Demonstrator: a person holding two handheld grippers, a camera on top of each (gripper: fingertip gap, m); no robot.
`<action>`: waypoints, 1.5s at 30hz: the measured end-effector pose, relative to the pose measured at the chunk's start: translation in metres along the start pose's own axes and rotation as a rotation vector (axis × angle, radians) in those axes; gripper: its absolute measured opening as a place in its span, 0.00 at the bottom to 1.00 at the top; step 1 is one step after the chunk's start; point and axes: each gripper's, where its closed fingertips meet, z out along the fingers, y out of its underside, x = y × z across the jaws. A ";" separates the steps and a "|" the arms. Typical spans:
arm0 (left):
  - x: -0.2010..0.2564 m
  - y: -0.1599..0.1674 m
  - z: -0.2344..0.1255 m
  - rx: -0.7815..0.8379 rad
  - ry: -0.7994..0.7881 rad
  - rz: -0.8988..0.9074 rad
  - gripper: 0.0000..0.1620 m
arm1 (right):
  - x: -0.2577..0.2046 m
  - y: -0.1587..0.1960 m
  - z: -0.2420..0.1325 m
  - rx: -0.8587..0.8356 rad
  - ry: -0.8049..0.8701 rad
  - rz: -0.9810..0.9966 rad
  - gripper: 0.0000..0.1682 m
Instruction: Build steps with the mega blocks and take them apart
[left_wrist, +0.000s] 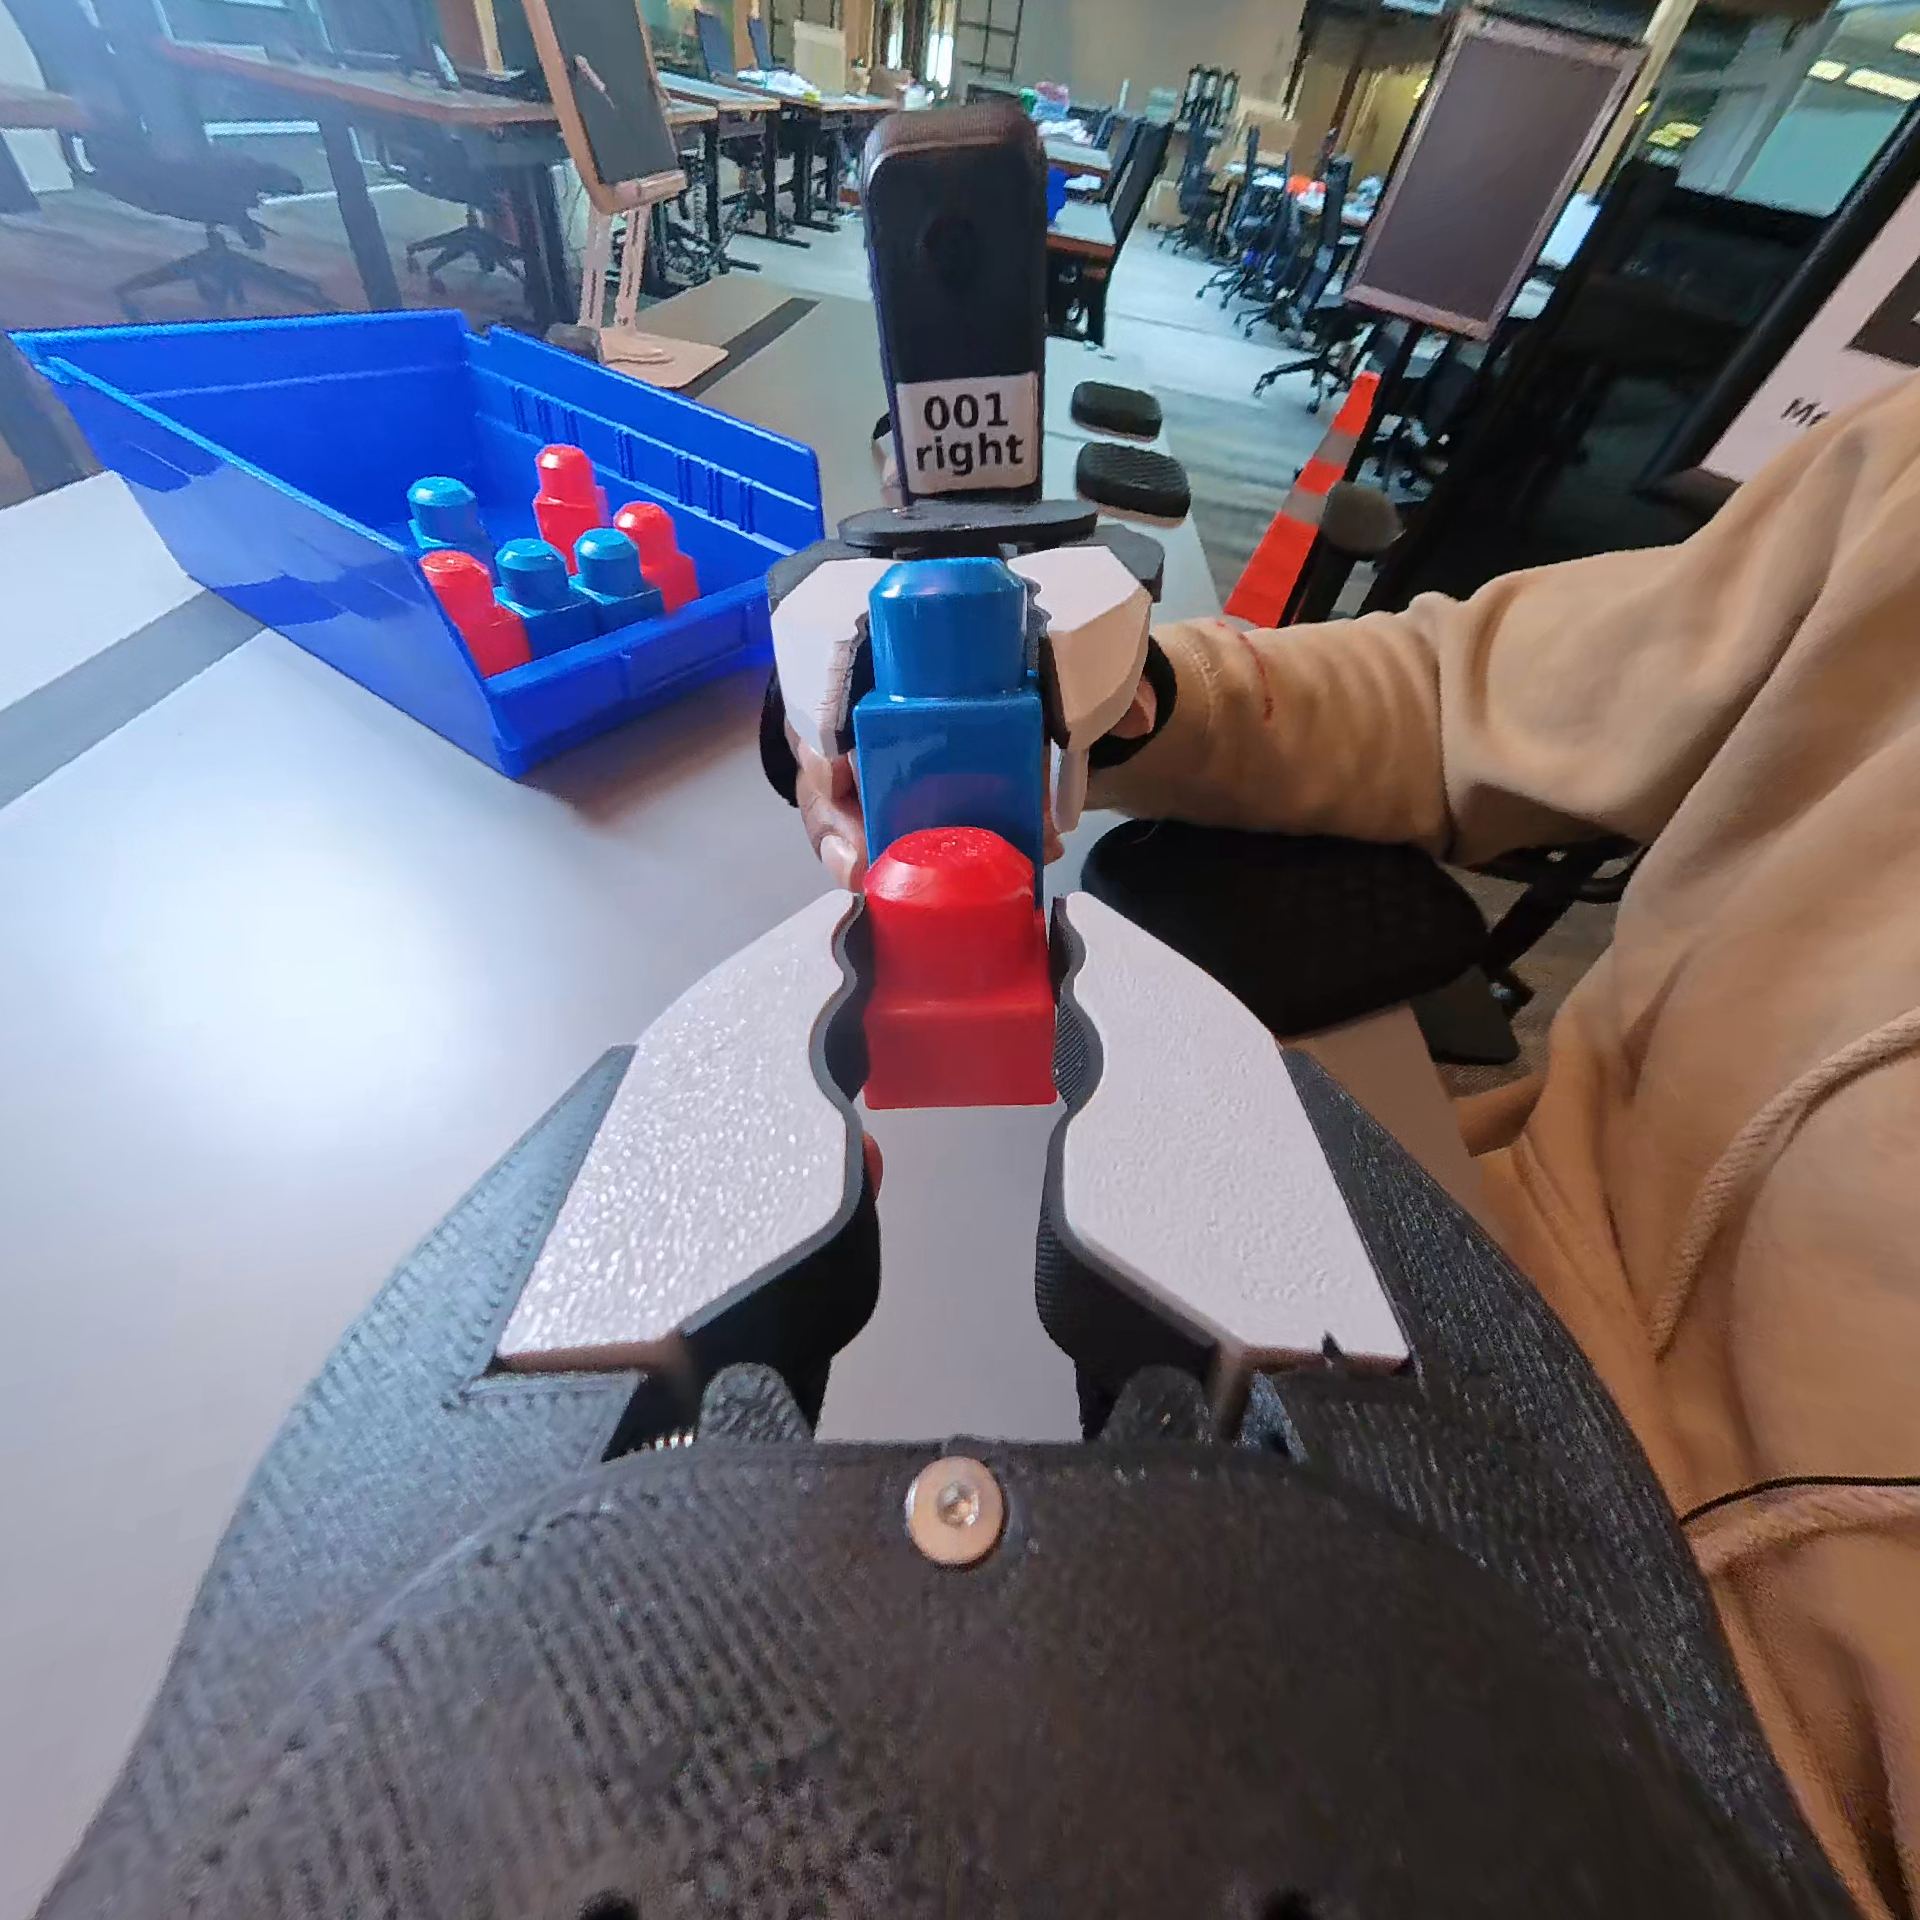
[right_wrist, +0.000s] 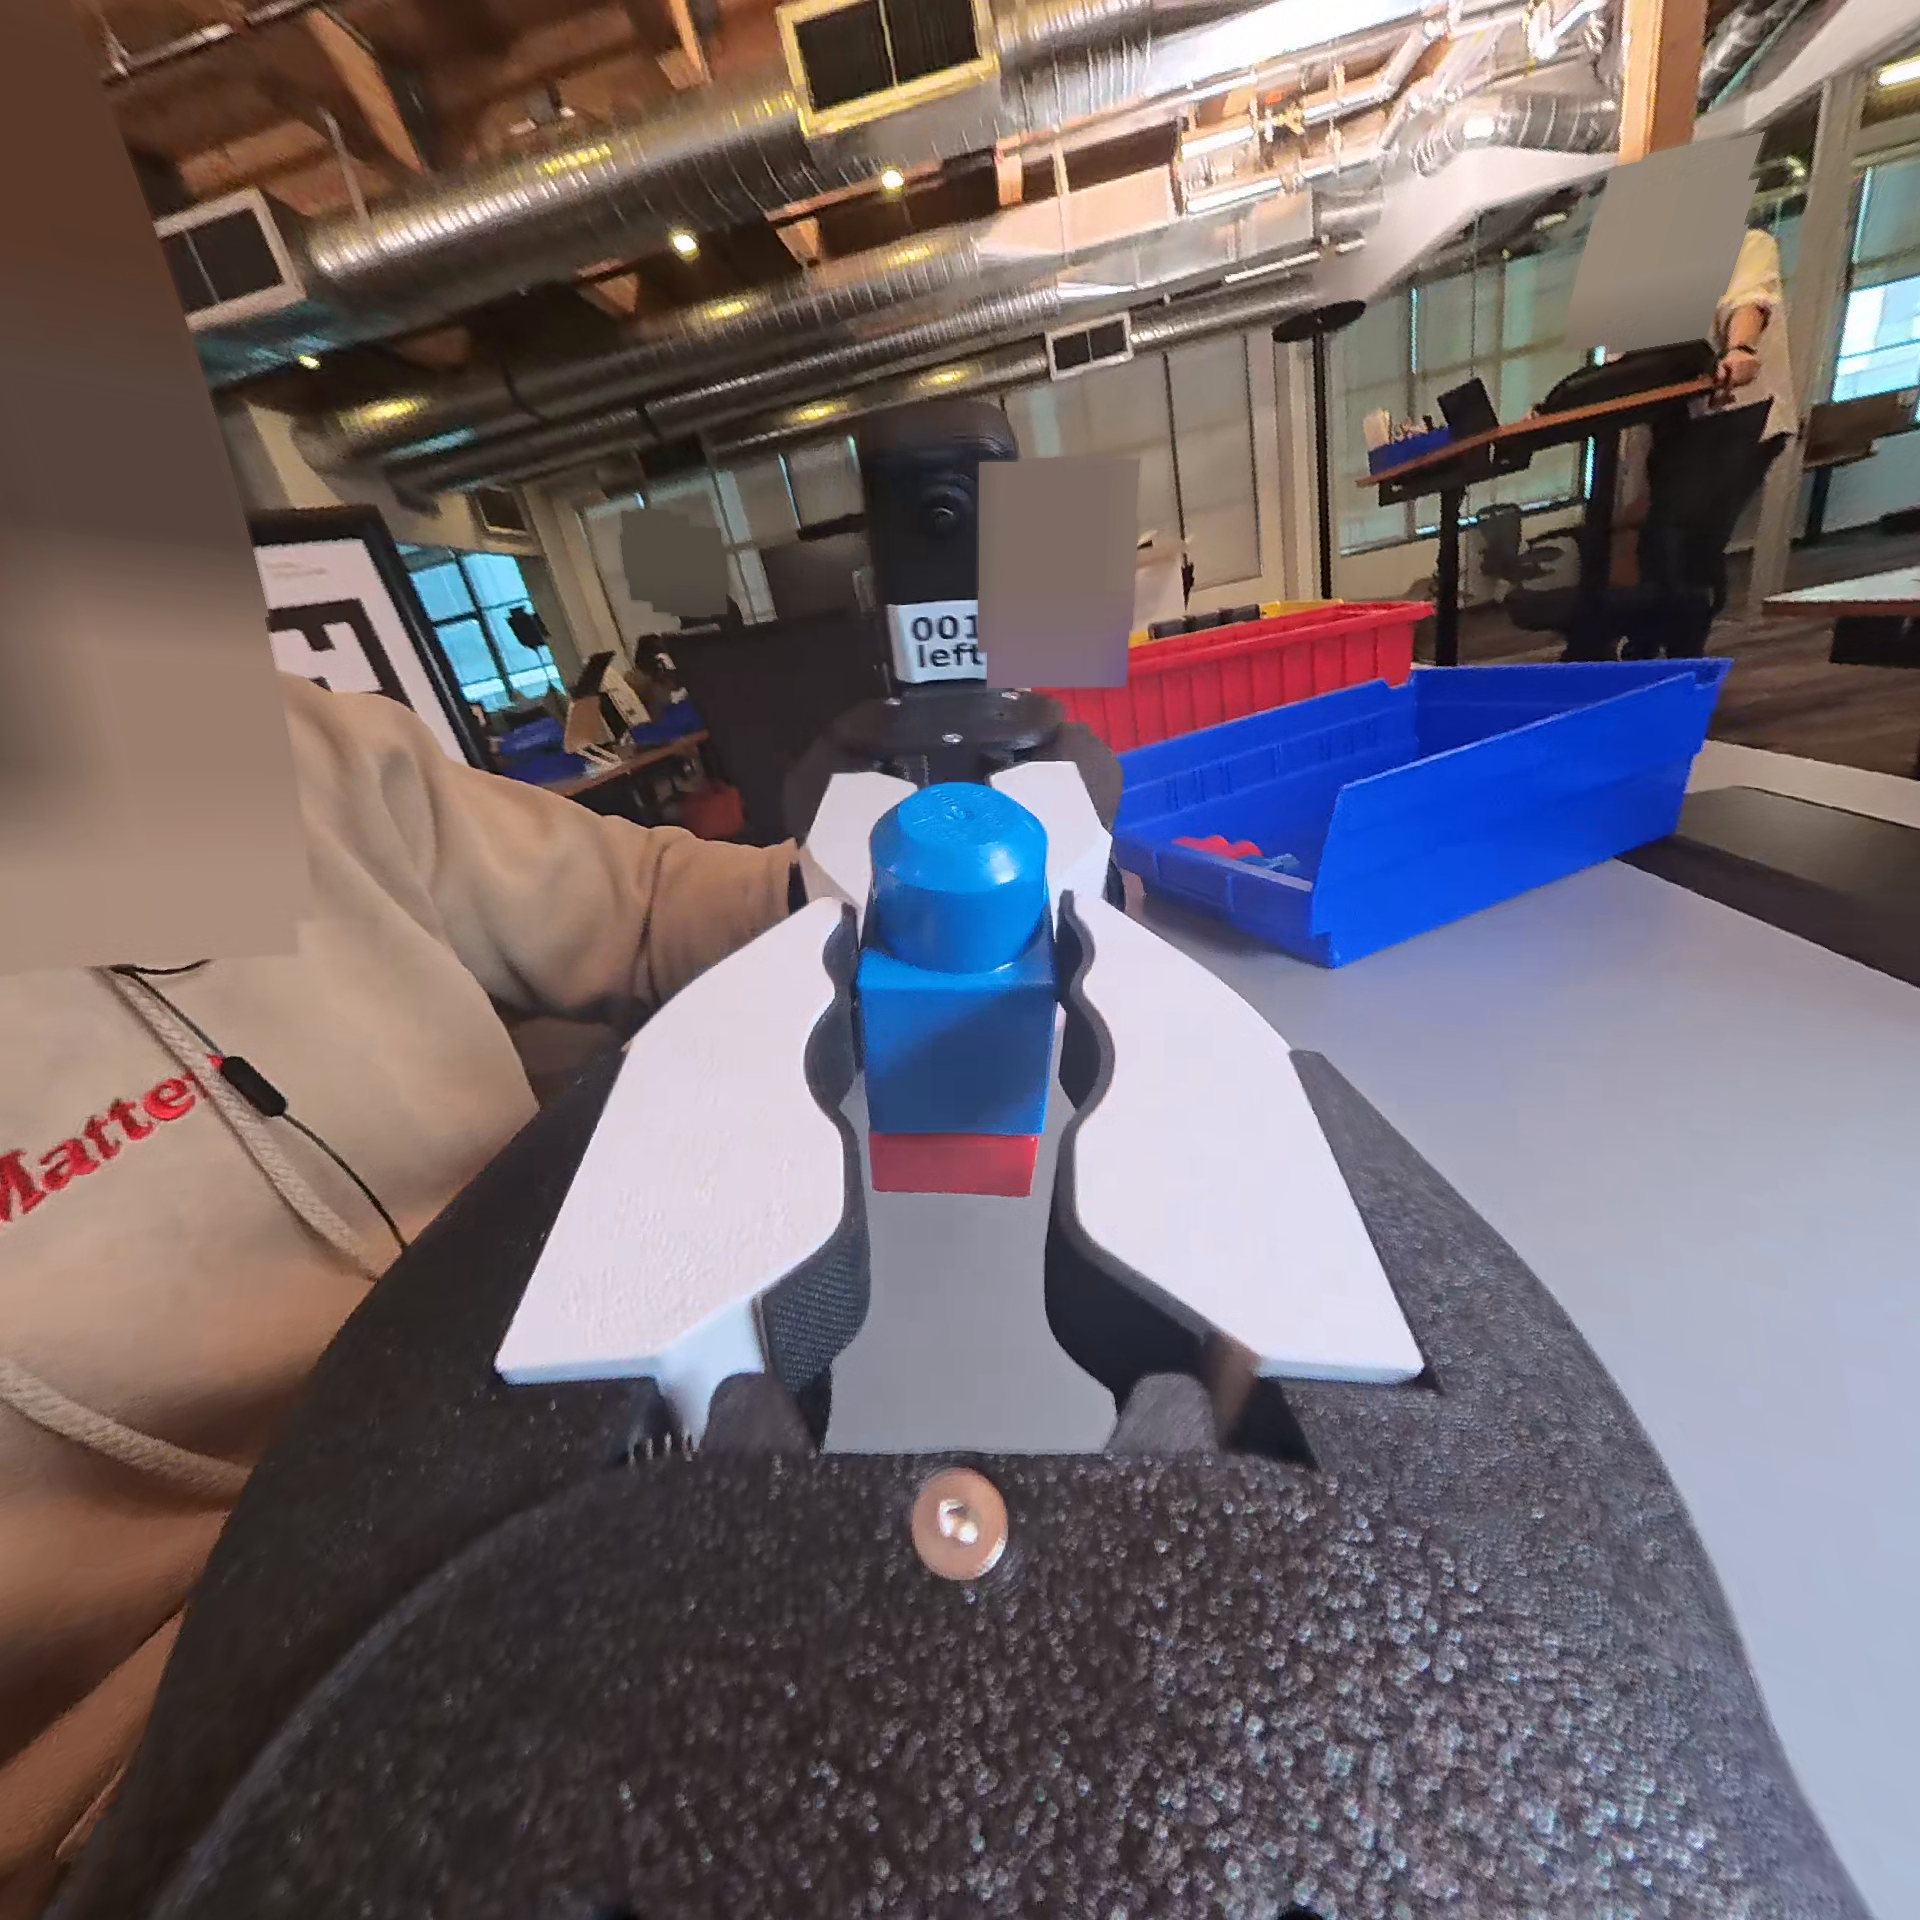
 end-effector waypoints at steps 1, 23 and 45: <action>0.002 -0.002 0.000 0.011 0.019 -0.015 0.20 | -0.002 -0.001 0.000 0.006 -0.015 -0.003 0.22; 0.002 -0.011 -0.003 0.110 0.031 -0.085 0.20 | 0.002 -0.009 0.006 0.012 0.106 -0.061 0.22; -0.003 0.064 0.009 -0.348 -0.063 0.262 0.20 | 0.010 0.093 -0.013 -0.727 0.114 -0.267 0.22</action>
